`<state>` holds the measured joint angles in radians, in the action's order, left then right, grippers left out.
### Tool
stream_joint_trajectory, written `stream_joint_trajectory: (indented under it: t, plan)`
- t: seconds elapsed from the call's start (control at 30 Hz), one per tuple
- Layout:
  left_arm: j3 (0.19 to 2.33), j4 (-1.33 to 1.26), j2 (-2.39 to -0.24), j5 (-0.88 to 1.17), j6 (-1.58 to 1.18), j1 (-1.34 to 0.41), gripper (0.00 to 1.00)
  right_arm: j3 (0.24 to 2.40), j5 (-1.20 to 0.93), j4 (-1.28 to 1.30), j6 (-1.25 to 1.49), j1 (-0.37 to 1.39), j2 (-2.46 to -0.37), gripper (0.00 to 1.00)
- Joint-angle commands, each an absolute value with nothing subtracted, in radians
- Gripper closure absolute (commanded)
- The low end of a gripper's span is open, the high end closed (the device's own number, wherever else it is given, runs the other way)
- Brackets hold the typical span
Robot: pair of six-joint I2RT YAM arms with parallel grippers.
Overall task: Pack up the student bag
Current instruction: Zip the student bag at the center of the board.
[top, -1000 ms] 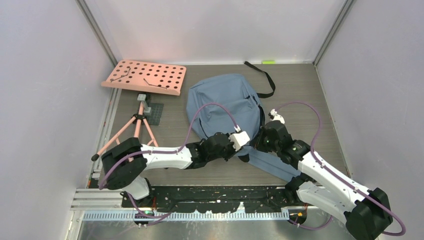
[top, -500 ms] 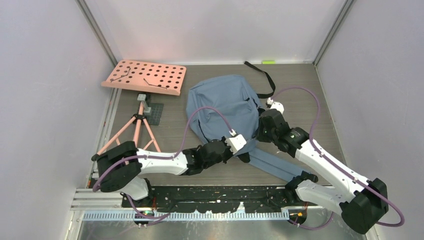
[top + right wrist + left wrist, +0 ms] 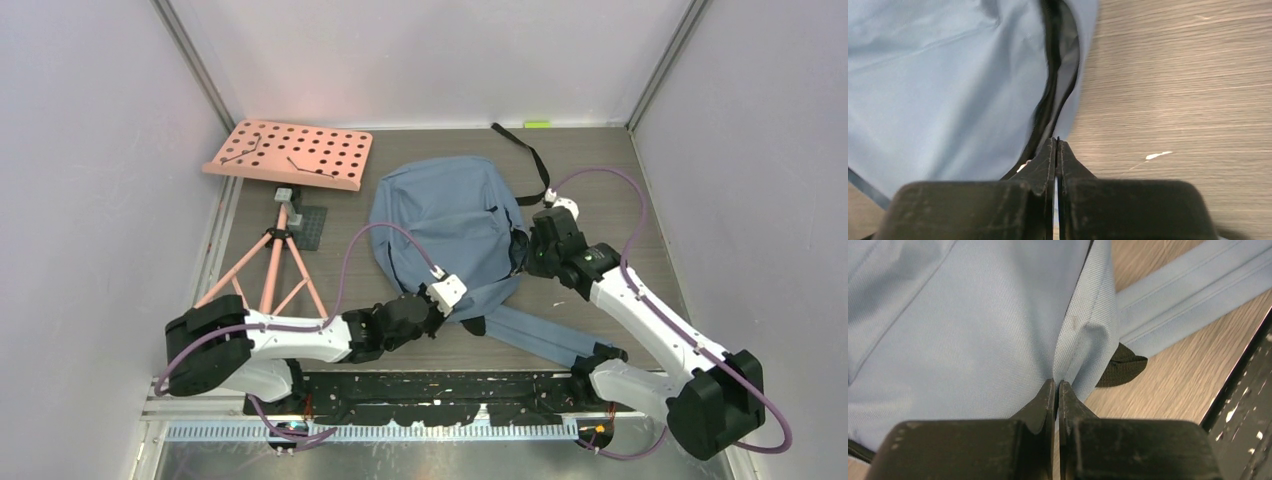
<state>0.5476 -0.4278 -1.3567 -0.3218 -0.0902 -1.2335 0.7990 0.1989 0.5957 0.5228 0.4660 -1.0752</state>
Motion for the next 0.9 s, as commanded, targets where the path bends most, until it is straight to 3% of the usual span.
stream_joint_trajectory:
  t: [0.0,0.1,0.23,0.4,0.57,0.87]
  plan:
    - [0.502,-0.213,-1.319,-0.351,-0.131,-1.249,1.00,0.814,0.278,0.607,0.462,0.406,-1.002,1.00]
    - [0.549,-0.167,-1.282,-0.295,-0.135,-1.249,1.00,0.778,0.084,0.556,0.485,0.407,-0.954,1.00]
    - [0.676,-0.097,-1.242,-0.167,-0.115,-1.249,0.90,0.731,-0.056,0.523,0.548,0.425,-0.903,0.99]
    - [0.835,-0.062,-1.274,-0.068,-0.070,-1.249,0.60,0.696,-0.006,0.538,0.567,0.429,-0.868,0.99]
    - [0.954,-0.077,-1.402,-0.058,-0.005,-1.249,0.40,0.704,-0.003,0.534,0.562,0.430,-0.873,0.99]
    - [1.004,-0.185,-1.603,-0.137,0.037,-1.244,0.32,0.721,0.046,0.547,0.572,0.430,-0.861,1.00]
